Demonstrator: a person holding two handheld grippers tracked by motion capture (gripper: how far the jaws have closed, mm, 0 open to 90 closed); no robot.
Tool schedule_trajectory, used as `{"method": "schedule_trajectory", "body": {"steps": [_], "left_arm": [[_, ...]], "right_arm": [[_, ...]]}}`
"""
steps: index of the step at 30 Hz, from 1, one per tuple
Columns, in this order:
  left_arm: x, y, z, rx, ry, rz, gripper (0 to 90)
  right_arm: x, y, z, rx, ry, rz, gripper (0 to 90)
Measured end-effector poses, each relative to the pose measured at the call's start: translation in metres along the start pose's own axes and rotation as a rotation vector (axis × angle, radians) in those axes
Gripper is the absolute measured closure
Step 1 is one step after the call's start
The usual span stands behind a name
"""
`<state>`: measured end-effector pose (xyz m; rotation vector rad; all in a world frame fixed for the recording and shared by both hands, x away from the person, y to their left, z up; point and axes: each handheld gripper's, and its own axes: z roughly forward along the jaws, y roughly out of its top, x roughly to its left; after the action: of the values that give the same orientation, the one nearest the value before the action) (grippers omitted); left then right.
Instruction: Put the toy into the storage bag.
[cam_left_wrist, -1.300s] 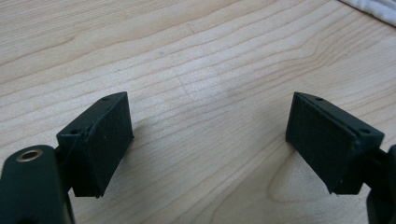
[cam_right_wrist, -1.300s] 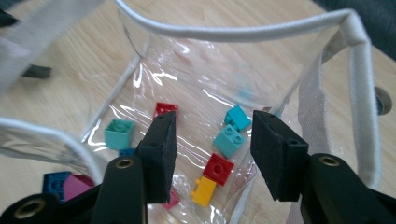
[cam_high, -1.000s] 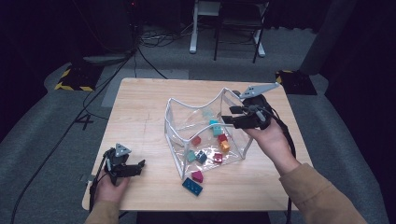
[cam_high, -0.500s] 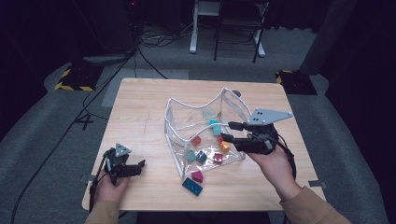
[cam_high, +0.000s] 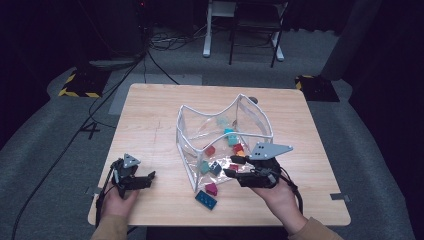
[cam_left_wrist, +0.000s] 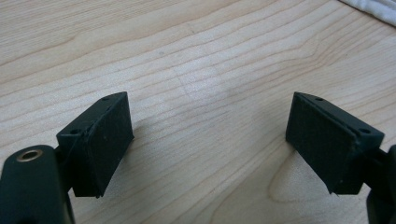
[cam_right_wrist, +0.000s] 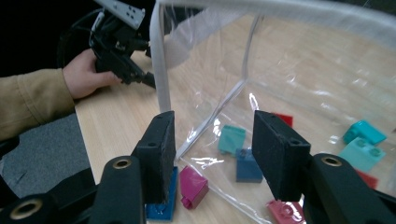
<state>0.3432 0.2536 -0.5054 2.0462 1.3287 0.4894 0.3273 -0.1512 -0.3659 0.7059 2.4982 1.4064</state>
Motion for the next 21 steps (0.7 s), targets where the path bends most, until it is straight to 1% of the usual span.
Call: {"method": "schedule_trajectory", "body": {"steps": [2, 3, 5, 6, 7, 11, 13, 15, 16, 18, 20, 21], "left_arm": [[0.000, 0.000, 0.000, 0.000, 0.000, 0.000, 15.1], [0.000, 0.000, 0.000, 0.000, 0.000, 0.000, 15.1], [0.000, 0.000, 0.000, 0.000, 0.000, 0.000, 15.1], [0.000, 0.000, 0.000, 0.000, 0.000, 0.000, 15.1], [0.000, 0.000, 0.000, 0.000, 0.000, 0.000, 15.1], [0.000, 0.000, 0.000, 0.000, 0.000, 0.000, 15.1], [0.000, 0.000, 0.000, 0.000, 0.000, 0.000, 15.1], [0.000, 0.000, 0.000, 0.000, 0.000, 0.000, 15.1], [0.000, 0.000, 0.000, 0.000, 0.000, 0.000, 15.1], [0.000, 0.000, 0.000, 0.000, 0.000, 0.000, 15.1], [0.000, 0.000, 0.000, 0.000, 0.000, 0.000, 15.1], [0.000, 0.000, 0.000, 0.000, 0.000, 0.000, 15.1]], "right_arm": [[0.001, -0.002, 0.002, 0.005, 0.001, 0.002, 50.0], [0.003, -0.009, 0.009, 0.023, -0.006, -0.006, 50.0], [0.004, -0.012, 0.012, 0.031, -0.009, -0.010, 50.0], [0.005, -0.019, 0.019, 0.047, -0.012, -0.012, 50.0], [0.005, -0.019, 0.019, 0.047, -0.012, -0.012, 50.0], [0.006, -0.033, 0.035, 0.083, -0.009, 0.000, 50.0], [0.006, -0.041, 0.045, 0.104, -0.015, 0.007, 49.9], [0.006, -0.044, 0.048, 0.111, -0.019, 0.006, 49.9], [0.005, -0.049, 0.053, 0.120, -0.021, 0.016, 49.6], [0.005, -0.051, 0.055, 0.122, -0.023, 0.019, 49.2], [0.006, -0.057, 0.063, 0.138, -0.035, 0.020, 48.6], [0.006, -0.057, 0.063, 0.138, -0.035, 0.020, 48.6]]}}
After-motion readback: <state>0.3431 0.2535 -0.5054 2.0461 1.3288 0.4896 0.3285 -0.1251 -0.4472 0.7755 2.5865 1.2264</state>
